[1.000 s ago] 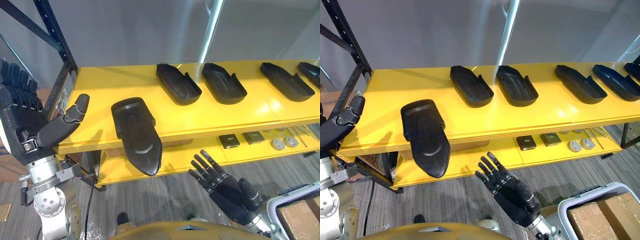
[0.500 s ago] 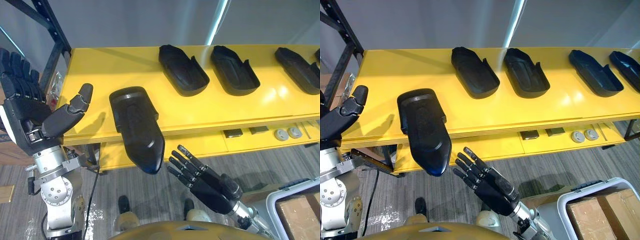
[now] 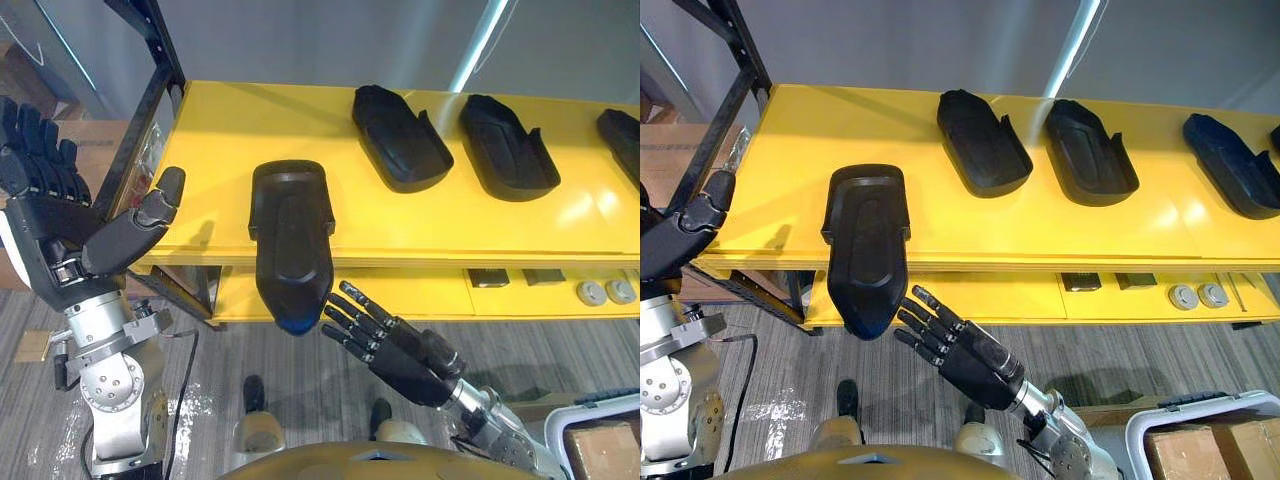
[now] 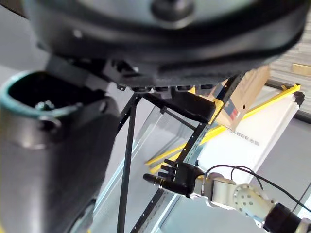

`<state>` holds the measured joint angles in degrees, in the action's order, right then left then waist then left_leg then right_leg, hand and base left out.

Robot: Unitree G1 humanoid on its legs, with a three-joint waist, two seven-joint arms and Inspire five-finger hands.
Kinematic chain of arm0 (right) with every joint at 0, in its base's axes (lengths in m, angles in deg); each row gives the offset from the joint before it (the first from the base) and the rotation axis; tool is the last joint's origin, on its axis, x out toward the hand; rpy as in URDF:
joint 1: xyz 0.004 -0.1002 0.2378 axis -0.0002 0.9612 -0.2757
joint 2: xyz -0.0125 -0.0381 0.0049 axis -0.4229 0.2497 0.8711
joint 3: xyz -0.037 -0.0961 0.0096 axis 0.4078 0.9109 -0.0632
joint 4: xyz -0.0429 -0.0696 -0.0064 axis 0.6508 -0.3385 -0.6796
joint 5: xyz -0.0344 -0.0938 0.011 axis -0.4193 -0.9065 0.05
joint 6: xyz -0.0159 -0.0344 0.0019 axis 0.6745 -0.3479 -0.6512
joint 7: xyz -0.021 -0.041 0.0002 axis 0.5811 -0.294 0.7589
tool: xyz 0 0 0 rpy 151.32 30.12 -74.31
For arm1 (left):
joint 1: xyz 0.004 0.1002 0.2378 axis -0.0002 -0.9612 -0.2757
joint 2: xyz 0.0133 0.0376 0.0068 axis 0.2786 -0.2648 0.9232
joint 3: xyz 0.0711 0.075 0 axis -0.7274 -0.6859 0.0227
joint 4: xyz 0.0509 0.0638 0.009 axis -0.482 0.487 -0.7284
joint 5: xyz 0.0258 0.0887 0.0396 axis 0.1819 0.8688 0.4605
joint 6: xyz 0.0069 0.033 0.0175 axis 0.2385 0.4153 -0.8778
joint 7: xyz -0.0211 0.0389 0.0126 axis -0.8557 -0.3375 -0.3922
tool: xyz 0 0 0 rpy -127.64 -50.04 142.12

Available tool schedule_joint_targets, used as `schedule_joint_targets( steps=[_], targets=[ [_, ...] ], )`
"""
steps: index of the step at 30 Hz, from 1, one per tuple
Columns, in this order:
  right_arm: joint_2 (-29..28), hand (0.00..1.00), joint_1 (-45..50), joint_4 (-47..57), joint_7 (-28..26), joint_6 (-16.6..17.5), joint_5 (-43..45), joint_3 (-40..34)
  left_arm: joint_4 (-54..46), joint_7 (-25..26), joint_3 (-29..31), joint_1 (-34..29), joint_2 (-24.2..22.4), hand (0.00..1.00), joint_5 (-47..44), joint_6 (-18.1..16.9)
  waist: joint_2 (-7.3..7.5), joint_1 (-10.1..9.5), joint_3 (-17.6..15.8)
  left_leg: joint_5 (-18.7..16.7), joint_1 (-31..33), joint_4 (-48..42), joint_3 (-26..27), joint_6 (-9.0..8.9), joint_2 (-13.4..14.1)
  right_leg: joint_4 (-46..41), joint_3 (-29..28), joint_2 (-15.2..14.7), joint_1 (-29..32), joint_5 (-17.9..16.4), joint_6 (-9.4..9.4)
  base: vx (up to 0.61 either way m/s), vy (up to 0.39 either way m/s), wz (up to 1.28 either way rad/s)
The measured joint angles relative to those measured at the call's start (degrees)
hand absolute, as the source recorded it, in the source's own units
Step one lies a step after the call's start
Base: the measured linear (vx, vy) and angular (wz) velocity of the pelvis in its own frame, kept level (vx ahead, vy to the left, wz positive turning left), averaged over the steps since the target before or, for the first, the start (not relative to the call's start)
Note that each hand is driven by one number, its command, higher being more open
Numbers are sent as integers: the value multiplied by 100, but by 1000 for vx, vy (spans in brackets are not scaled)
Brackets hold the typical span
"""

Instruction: Walk over and take three plastic housings, then place them on the shelf

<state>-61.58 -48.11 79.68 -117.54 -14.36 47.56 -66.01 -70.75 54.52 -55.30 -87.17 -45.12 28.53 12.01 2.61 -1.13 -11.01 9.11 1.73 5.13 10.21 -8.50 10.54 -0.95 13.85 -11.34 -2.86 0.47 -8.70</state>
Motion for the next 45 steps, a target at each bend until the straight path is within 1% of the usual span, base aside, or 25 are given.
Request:
schedule_joint_targets(
  steps=[4,8,11,15,22,24,28,30,32,33,38,43,45],
  targets=[
    [-47,100,-159,-132,58,-6,2,114,-9,-7,28,0,-1,100,-1,10,1,-38,-2,6,4,0,-65,-4,-2,-11,64,2,-32,-25,3,6,-11,8],
    [-213,100,-384,-283,175,-6,4,134,-41,-77,37,5,-3,100,-1,105,-16,-47,-26,17,18,0,-112,-2,-5,-10,108,3,-55,-30,5,-6,-9,6],
    [-234,100,-571,-381,279,-4,12,121,-43,-118,38,20,-8,100,-2,125,-25,-59,-111,34,18,0,-139,3,-6,-16,132,3,-72,-30,6,-9,-4,3],
    [-235,100,-651,-384,411,-4,16,125,-43,-127,38,27,-42,100,-4,236,-24,-96,-123,37,20,0,-148,3,-7,-18,138,4,-75,-30,6,0,0,0],
    [-244,100,-653,-385,650,35,82,112,-49,-287,39,25,-177,100,-6,245,-29,-168,-125,46,-3,0,-207,0,-9,-25,189,8,-137,-34,8,0,-5,3],
    [-307,100,-660,-385,811,174,142,91,-49,-303,39,23,-235,100,-6,245,-29,-178,-125,54,-3,0,-221,3,-9,-27,205,8,-147,-35,9,-10,-4,2],
    [-509,100,-720,-385,1013,308,493,-9,-50,-311,37,21,-250,100,-7,246,-29,-184,-126,63,-2,0,-223,9,-9,-26,205,9,-148,-35,9,0,0,0],
    [-569,100,-835,-385,1117,403,523,-20,-50,-310,28,21,-304,100,-6,250,-29,-181,-126,63,-3,0,-224,9,-8,-30,206,9,-147,-33,7,0,0,0],
    [-676,100,-949,-386,1302,456,643,-36,-64,-307,-6,21,-364,100,-5,296,-32,-188,-127,64,-3,0,-235,10,-7,-32,216,10,-155,-32,6,-9,-5,2],
    [-725,100,-987,-387,1411,522,749,-31,-121,-302,-16,17,-413,100,-5,374,-32,-193,-127,64,0,0,-246,11,-8,-31,230,10,-160,-32,6,-8,-12,6],
    [-940,100,-1218,-477,1900,792,1006,-41,-283,-288,-22,-12,-466,100,-4,447,-47,-219,-128,88,-7,0,-300,6,-15,-14,306,11,-229,-33,6,0,-12,6],
    [-1063,100,-1333,-594,2147,927,1032,-72,-283,-286,-128,-19,-510,100,-6,487,-67,-277,-129,101,-7,0,-354,4,-23,-13,337,11,-254,-33,5,-6,-8,3],
    [-1108,100,-1338,-594,2266,976,1156,-46,-283,-292,-155,-19,-542,100,-6,500,-99,-313,-126,108,-9,0,-367,3,-28,-13,350,9,-260,-32,4,-8,-6,2]
  ],
)
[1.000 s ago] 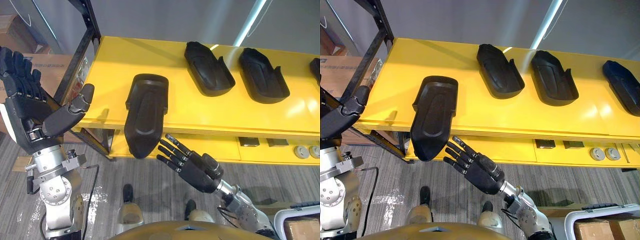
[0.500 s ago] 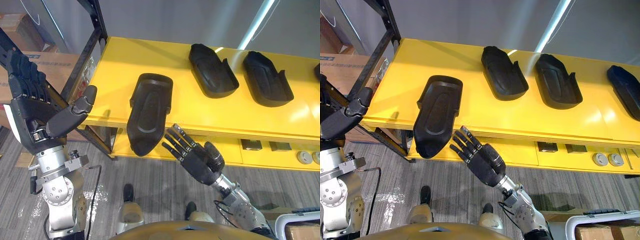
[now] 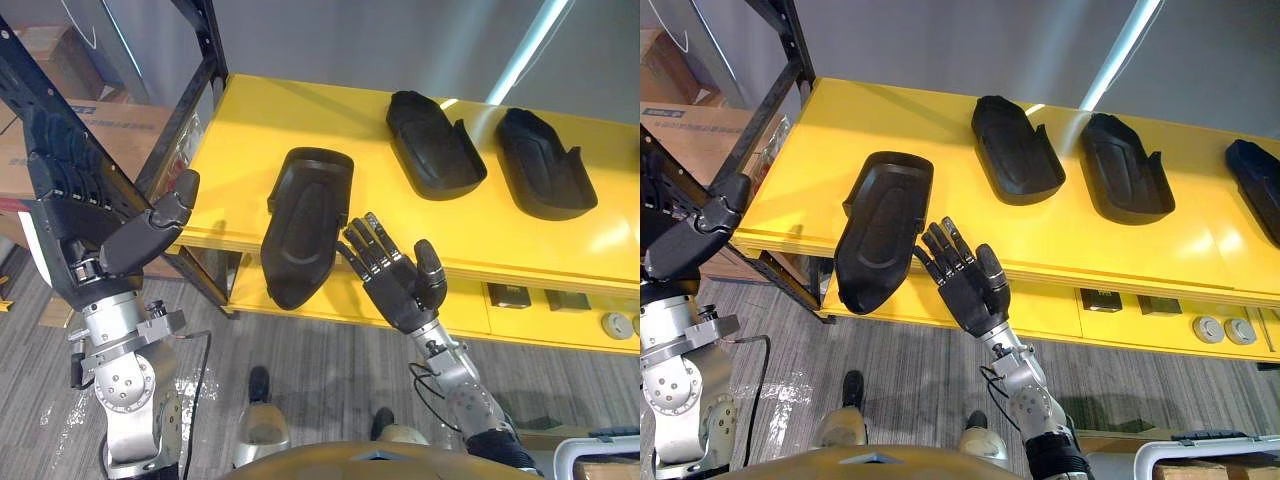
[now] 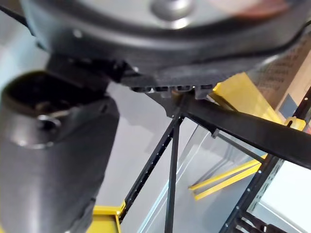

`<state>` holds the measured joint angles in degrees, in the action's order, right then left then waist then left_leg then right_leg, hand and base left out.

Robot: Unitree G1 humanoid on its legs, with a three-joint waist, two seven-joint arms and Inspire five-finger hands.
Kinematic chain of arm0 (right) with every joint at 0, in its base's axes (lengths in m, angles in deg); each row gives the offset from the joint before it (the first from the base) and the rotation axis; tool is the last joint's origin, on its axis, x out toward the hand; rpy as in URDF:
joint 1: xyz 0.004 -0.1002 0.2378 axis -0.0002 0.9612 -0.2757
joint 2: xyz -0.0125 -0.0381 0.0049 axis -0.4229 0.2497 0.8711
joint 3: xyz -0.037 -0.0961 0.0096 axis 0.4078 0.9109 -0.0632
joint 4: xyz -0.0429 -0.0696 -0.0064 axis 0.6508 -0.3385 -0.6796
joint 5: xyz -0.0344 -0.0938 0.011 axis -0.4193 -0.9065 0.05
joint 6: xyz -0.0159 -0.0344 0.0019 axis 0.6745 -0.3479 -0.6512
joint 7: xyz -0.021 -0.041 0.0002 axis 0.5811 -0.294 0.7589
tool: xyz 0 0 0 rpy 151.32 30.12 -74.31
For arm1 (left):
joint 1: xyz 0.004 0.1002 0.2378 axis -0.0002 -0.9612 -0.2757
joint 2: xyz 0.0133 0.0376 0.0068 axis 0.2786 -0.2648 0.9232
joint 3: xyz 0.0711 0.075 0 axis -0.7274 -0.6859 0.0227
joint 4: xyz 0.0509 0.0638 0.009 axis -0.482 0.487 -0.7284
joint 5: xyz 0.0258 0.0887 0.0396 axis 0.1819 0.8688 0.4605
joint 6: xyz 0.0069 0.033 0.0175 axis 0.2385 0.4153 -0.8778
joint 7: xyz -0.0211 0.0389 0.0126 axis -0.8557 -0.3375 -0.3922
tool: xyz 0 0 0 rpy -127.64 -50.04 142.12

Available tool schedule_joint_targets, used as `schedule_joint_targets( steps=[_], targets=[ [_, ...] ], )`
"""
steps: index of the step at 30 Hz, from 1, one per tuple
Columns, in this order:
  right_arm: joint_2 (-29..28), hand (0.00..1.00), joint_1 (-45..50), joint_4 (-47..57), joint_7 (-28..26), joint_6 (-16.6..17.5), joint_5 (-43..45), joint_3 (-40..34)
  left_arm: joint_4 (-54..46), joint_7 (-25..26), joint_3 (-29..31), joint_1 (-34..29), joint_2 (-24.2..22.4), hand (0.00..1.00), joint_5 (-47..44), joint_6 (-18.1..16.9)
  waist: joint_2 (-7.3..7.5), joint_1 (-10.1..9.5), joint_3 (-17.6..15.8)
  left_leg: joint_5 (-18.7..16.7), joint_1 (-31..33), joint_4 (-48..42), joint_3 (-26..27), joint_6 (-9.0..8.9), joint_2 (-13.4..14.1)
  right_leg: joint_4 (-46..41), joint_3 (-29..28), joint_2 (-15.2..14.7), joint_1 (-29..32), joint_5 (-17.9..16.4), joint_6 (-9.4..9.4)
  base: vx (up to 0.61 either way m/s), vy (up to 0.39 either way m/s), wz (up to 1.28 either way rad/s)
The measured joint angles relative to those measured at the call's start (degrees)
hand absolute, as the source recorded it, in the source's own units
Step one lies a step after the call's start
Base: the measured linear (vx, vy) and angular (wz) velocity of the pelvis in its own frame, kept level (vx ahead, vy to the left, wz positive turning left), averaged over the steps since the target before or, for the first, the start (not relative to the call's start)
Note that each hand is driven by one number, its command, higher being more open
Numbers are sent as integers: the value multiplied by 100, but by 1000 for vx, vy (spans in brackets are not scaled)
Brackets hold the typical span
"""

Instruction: Walk over and take three plastic housings, then place them on the shelf

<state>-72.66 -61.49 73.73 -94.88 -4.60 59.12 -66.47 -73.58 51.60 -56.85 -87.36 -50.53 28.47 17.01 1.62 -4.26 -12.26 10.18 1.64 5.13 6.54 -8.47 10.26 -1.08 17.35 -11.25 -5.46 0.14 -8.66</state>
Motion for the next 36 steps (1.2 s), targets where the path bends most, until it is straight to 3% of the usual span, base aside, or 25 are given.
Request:
schedule_joint_targets(
  steps=[13,22,28,36],
  targets=[
    [-38,100,-227,-227,414,222,228,201,-3,-2,-107,-195,-181,100,-19,141,-197,-31,117,9,1,0,-102,2,-7,17,115,4,-71,4,-5,-18,-8,4],
    [-36,100,-248,82,1037,791,187,232,-23,-61,-153,-251,-182,100,-28,229,-209,-39,240,14,2,0,-121,-2,-6,18,132,7,-89,11,-15,0,0,0],
    [20,100,-444,761,2041,1083,-893,-530,-182,-113,-149,-253,-193,100,-38,229,-188,-13,420,42,-45,-3,-43,8,3,21,59,7,-110,65,-86,5,-4,-5],
    [165,100,-541,1635,2685,1160,-2077,-796,-181,-182,-151,-251,-195,100,-37,276,-196,2,486,-11,-198,1,76,-35,41,30,-46,26,-164,47,-60,-32,-11,-7]
  ],
)
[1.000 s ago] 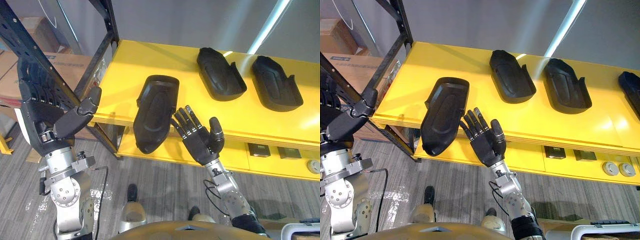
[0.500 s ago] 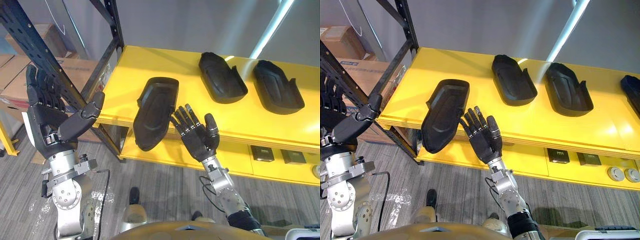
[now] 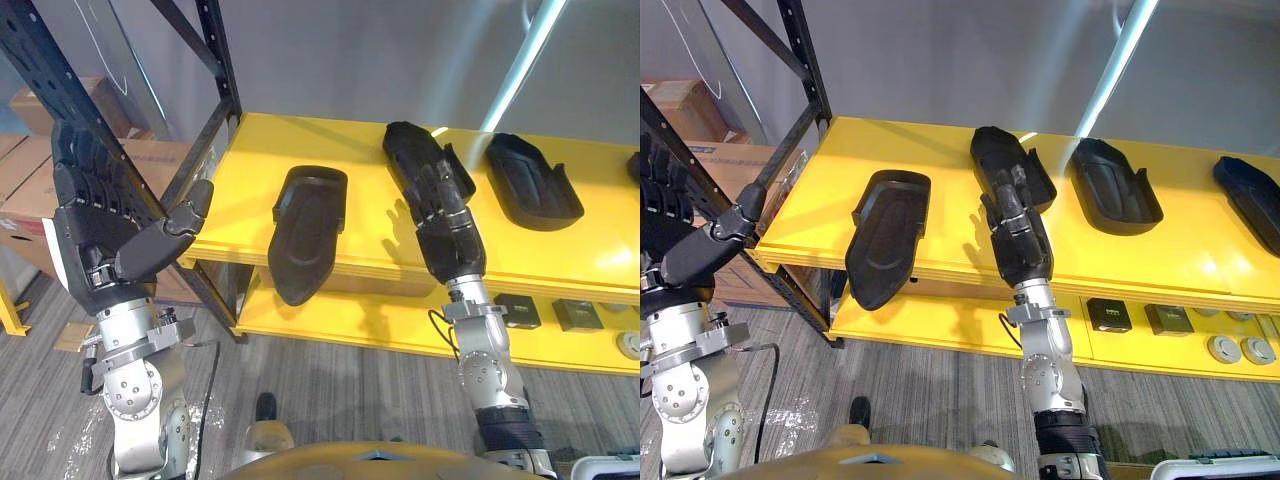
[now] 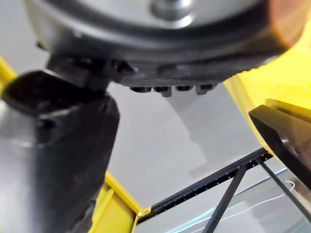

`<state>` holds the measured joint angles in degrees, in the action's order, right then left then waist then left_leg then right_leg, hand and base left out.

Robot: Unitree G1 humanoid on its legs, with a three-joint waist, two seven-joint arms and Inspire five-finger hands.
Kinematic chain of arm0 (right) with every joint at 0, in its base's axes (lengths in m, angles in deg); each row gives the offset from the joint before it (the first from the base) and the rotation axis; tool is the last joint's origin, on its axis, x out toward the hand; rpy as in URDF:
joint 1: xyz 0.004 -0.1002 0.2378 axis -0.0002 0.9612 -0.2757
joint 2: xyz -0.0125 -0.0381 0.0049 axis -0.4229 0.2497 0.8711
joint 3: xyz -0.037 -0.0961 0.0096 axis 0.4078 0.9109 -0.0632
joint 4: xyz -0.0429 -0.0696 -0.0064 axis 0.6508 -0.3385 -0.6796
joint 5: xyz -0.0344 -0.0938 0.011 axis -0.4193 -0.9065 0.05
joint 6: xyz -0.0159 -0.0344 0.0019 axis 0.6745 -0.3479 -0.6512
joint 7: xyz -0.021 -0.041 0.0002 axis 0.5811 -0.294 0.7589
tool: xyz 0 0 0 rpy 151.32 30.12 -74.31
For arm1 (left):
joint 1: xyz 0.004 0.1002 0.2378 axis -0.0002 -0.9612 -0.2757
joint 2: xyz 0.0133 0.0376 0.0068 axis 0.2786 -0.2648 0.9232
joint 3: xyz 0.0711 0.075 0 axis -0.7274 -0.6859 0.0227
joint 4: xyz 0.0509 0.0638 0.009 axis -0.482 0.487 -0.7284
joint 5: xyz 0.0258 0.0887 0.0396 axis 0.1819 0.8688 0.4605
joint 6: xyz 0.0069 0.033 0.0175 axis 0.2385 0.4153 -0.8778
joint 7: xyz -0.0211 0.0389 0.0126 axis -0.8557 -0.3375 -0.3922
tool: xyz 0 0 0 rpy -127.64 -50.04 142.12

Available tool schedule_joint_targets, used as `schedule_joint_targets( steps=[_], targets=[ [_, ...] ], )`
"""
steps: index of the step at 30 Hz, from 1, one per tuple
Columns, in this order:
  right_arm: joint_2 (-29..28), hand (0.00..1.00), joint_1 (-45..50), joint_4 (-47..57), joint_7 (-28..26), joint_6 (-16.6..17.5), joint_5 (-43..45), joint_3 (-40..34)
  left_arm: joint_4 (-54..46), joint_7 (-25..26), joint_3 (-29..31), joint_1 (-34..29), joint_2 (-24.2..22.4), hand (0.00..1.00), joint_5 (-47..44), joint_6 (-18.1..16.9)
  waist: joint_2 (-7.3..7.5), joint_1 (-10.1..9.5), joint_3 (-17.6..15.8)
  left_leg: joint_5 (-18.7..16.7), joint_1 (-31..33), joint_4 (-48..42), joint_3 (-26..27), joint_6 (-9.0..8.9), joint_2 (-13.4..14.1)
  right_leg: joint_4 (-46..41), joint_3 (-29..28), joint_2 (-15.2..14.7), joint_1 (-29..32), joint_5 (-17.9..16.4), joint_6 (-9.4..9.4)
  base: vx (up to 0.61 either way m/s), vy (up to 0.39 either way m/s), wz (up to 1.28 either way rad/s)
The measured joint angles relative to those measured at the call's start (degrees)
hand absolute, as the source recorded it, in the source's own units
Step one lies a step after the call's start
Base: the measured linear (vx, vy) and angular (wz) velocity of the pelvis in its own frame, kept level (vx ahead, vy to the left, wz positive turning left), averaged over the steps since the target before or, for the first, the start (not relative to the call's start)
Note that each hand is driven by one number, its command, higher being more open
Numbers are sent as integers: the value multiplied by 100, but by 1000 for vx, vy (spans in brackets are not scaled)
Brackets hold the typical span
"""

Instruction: Walk over and take three plastic housings, then place them on the shelf

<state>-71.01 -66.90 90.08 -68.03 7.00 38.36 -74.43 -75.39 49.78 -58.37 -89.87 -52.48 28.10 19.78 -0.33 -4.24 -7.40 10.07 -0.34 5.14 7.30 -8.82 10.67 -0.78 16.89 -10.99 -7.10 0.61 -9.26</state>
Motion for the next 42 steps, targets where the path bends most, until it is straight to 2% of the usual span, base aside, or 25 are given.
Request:
schedule_joint_targets(
  steps=[4,6,9,10,11,13,15,18,23,29,35,42],
  targets=[
    [399,100,-226,551,36,-3,-779,-211,0,-31,6,-4,1,100,0,164,13,13,13,-6,1,0,4,-6,0,60,-3,3,-6,10,-9,-49,-5,0],
    [924,100,-426,894,25,4,-1779,-412,1,-33,12,-6,14,100,-3,198,41,21,33,-4,15,0,16,-5,-2,97,-8,6,-5,41,-7,0,0,0],
    [1647,100,-720,932,60,40,-2696,-451,1,-34,7,-12,46,100,-12,216,90,70,64,5,24,0,21,7,-3,104,-8,8,-9,62,-19,0,0,0],
    [2145,100,-919,859,160,125,-3504,-433,5,-37,6,-29,113,100,-38,223,121,115,93,8,52,0,20,11,-3,108,-6,9,-7,85,-48,0,0,0],
    [2361,100,-982,794,248,208,-3882,-410,7,-37,5,-30,142,100,-44,223,136,122,112,18,77,0,17,22,-3,110,-2,10,2,91,-45,0,0,0],
    [3230,100,-1315,329,578,529,-4887,-207,43,-12,0,-56,292,100,-93,223,174,126,131,22,97,0,15,27,-11,143,1,11,2,117,-49,0,0,0],
    [3831,100,-1638,-161,937,778,-5470,76,95,14,-29,-108,378,100,-133,222,180,124,132,22,100,1,12,27,-12,152,6,11,-3,121,-53,0,0,0],
    [4511,100,-2042,-832,1499,1076,-6313,486,161,38,-223,-275,472,100,-235,211,181,90,132,23,109,1,-22,26,-16,151,39,12,-17,120,-53,-4,-8,4],
    [5182,100,-2286,-1491,2360,1688,-7438,1099,326,19,-334,-267,612,100,-276,206,204,-27,118,33,146,2,-161,30,-36,151,176,13,-76,111,-41,-12,-13,14],
    [5291,100,-2631,-1858,2633,2311,-7641,1951,327,-28,-336,-234,864,100,-479,196,223,-138,106,63,185,5,-265,40,-59,150,280,9,-112,102,-31,-27,-9,9],
    [5291,100,-2833,-2170,2636,2452,-7544,2510,467,-44,-336,-170,968,100,-478,179,228,-318,80,62,190,5,-348,29,-101,149,355,-18,-165,92,-22,-35,-2,7],
    [5291,100,-3076,-2162,2633,2941,-7581,2745,504,-36,-325,-167,968,100,-478,176,292,-365,-24,64,192,5,-389,32,-137,173,407,-44,-200,81,-19,-10,1,2]
  ],
)
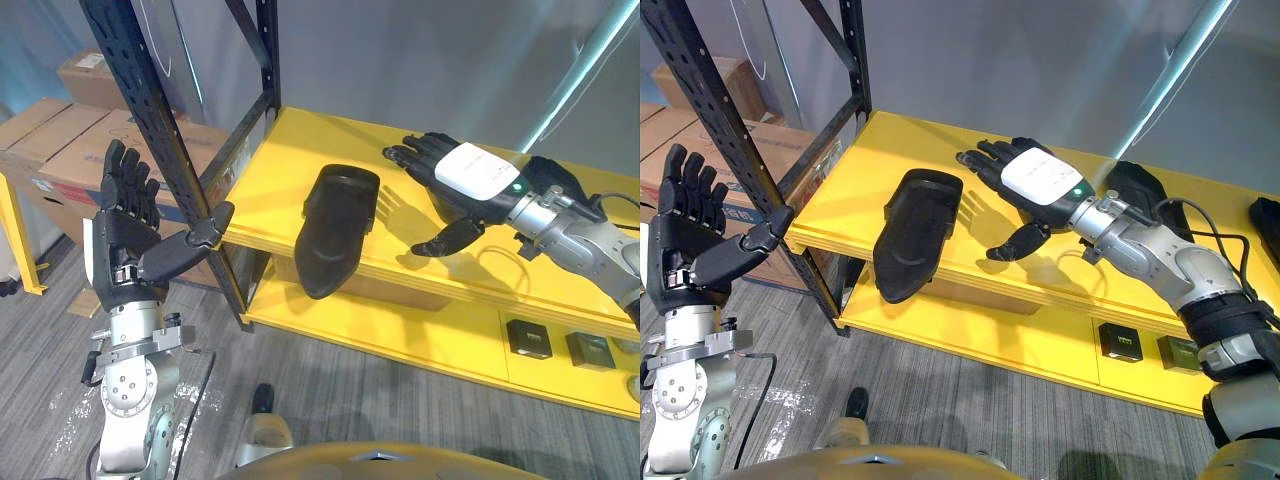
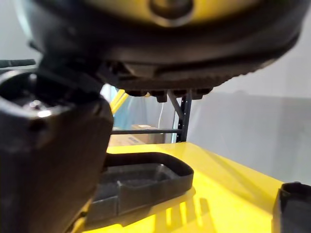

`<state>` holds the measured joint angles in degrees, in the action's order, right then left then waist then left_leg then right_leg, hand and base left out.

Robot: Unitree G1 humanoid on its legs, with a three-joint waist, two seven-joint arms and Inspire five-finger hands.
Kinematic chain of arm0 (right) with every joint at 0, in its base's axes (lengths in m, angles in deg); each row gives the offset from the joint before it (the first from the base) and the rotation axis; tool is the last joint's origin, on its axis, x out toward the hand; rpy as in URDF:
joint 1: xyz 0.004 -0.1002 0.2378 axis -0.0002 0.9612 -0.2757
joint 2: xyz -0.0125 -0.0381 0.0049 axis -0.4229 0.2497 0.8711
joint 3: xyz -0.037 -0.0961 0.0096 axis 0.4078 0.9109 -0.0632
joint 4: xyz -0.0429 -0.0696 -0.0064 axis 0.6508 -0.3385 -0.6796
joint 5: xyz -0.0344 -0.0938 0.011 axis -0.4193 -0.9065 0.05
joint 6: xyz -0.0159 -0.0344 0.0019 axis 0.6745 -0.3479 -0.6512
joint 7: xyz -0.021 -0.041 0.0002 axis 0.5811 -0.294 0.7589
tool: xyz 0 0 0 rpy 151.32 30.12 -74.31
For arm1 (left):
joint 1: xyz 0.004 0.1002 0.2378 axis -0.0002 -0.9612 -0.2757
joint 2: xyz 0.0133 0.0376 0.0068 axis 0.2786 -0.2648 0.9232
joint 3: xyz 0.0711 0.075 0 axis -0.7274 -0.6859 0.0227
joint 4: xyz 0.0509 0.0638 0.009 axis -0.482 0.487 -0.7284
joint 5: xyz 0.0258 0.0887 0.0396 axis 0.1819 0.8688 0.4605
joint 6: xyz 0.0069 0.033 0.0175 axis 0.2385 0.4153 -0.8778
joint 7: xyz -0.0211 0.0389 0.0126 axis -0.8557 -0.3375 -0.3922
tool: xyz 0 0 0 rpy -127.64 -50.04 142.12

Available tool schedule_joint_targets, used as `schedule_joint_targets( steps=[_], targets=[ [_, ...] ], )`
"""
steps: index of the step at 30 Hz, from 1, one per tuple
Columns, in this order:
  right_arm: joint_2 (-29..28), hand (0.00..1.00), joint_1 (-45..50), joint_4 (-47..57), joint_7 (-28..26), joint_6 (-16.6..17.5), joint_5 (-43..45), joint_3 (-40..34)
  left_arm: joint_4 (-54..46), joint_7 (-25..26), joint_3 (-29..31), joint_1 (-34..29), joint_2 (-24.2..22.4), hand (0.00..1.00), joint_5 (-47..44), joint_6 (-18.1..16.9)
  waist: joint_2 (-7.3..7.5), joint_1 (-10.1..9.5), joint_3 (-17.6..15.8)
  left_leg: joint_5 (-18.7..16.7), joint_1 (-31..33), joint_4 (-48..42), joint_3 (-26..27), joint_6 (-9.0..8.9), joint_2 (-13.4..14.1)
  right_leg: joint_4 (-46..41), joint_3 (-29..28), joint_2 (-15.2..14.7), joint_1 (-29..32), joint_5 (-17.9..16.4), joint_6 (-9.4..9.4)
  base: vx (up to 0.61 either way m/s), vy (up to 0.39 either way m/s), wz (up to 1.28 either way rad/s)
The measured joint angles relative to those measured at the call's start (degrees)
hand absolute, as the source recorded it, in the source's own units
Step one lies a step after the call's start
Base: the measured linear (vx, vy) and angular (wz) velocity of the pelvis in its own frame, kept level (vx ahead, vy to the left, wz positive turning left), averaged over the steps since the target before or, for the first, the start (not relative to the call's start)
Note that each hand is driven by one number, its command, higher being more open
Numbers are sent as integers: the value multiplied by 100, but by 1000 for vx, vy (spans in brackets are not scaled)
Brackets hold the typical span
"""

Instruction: Walk over and take three plastic housings, then place them on the shelf

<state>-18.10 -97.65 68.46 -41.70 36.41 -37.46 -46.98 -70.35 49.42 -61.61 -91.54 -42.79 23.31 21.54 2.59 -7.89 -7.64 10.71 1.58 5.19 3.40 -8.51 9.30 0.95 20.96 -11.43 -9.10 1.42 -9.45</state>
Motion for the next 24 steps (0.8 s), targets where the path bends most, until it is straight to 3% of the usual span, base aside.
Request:
schedule_joint_targets(
  steps=[12,19,24],
  targets=[
    [-12,100,-153,-159,-614,225,3,1063,-1,-7,11,17,0,100,21,4,19,-195,-196,30,113,0,-143,7,-42,1,144,-13,5,-17,-11,-11,-7,5],
    [-127,100,-360,-643,-538,199,0,1362,-4,-4,284,25,10,100,20,5,135,-461,-419,84,209,-1,-263,52,-72,-2,265,-12,12,-24,2,-2,-11,9],
    [-255,100,-540,-871,-215,195,-9,1496,-51,-59,310,20,55,100,20,5,179,-537,-564,86,264,-1,-373,31,-66,-89,368,4,27,-113,43,-22,-19,10]
  ],
)
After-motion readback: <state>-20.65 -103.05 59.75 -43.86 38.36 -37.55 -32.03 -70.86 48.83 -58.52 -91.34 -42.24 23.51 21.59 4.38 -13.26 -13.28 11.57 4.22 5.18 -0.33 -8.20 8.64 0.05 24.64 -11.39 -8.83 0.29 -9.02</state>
